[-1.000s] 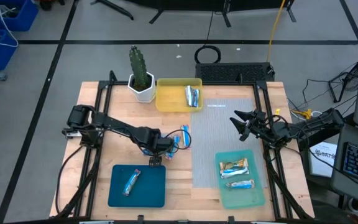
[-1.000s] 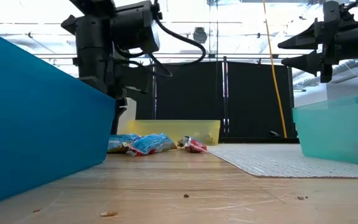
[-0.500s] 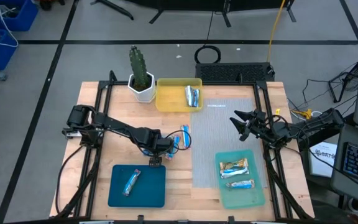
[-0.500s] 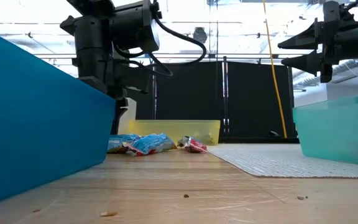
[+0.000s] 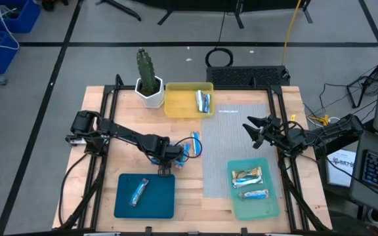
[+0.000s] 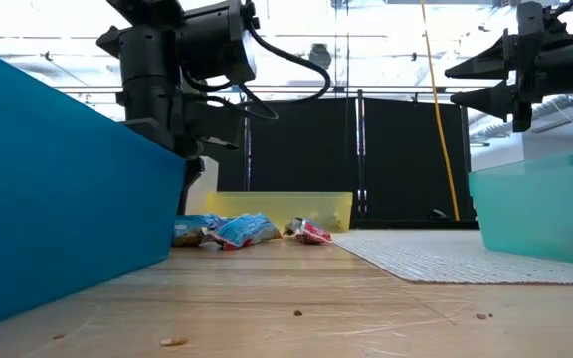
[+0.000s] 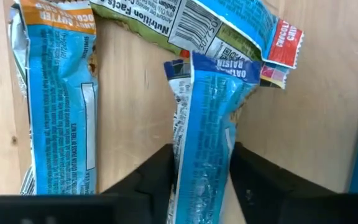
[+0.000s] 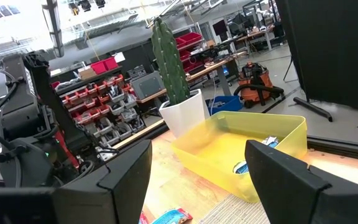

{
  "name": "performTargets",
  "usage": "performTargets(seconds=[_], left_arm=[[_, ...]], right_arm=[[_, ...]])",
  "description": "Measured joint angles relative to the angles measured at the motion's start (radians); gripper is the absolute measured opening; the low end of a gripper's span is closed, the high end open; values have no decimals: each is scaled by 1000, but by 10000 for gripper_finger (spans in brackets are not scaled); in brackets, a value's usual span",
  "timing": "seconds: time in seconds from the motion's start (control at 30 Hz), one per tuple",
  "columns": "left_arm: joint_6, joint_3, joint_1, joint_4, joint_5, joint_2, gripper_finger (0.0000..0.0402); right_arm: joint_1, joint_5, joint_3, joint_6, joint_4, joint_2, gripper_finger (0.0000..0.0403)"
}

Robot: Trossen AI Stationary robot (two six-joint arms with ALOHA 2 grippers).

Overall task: Pick and place Granola Bars by type
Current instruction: Put the blue granola bar into the yellow bin

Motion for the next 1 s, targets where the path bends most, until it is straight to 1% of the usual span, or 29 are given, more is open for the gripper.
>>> performTargets(seconds=[0.1, 0.3, 0.47, 0.63, 0.83, 1.0], left_arm=[[-12, 0, 0, 1, -8, 0, 114], [-57, 0, 0, 5, -61, -24, 21], [-113, 14, -3, 11, -166, -129, 21], [-123, 14, -1, 11, -206, -256, 15], [-160, 14, -1, 72, -299, -399, 14], [-190, 14, -1, 138, -406, -493, 13]], right_arm=[[0, 0, 0, 0, 0, 0, 251], [0, 0, 0, 0, 0, 0, 251], [0, 0, 0, 0, 0, 0, 251], [0, 0, 0, 0, -1, 0, 251], [0, 0, 0, 0, -1, 0, 251], [0, 0, 0, 0, -1, 0, 251]])
